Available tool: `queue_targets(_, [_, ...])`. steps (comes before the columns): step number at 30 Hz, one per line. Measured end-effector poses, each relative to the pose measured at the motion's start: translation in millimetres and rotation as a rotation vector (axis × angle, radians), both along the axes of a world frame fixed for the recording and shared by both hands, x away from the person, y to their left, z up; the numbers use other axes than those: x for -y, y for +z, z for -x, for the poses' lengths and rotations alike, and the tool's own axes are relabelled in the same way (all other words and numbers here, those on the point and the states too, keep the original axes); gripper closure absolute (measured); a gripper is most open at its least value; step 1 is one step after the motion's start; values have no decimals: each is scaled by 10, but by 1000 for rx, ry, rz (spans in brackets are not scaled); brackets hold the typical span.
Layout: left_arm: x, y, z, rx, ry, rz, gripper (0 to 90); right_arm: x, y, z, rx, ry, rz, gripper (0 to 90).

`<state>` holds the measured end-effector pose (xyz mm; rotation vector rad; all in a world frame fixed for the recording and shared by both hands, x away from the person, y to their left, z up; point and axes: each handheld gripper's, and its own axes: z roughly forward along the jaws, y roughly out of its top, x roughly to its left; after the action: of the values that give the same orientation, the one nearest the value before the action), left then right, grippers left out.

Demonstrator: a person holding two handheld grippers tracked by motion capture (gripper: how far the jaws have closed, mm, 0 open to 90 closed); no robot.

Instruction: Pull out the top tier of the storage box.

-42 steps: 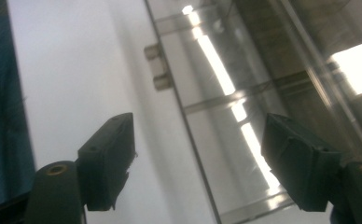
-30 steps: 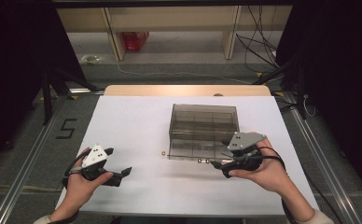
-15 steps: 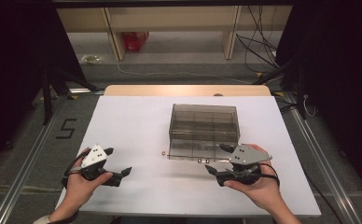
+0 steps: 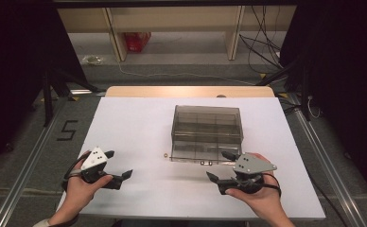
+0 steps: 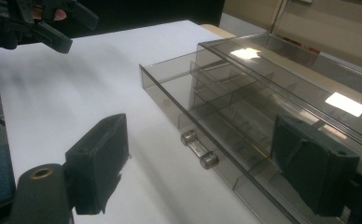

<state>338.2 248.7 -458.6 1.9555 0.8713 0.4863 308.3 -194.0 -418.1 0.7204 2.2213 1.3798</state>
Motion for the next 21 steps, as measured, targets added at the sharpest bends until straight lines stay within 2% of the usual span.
queue_targets(4, [-3, 7, 11, 4, 3, -1, 0, 37, 13, 4, 13, -30, -9, 208])
queue_targets(15, [11, 25, 21, 11, 5, -12, 0, 68, 12, 11, 17, -40, -25, 208])
queue_targets(21, [16, 18, 22, 10, 3, -13, 0, 91, 9, 7, 25, -58, -16, 190])
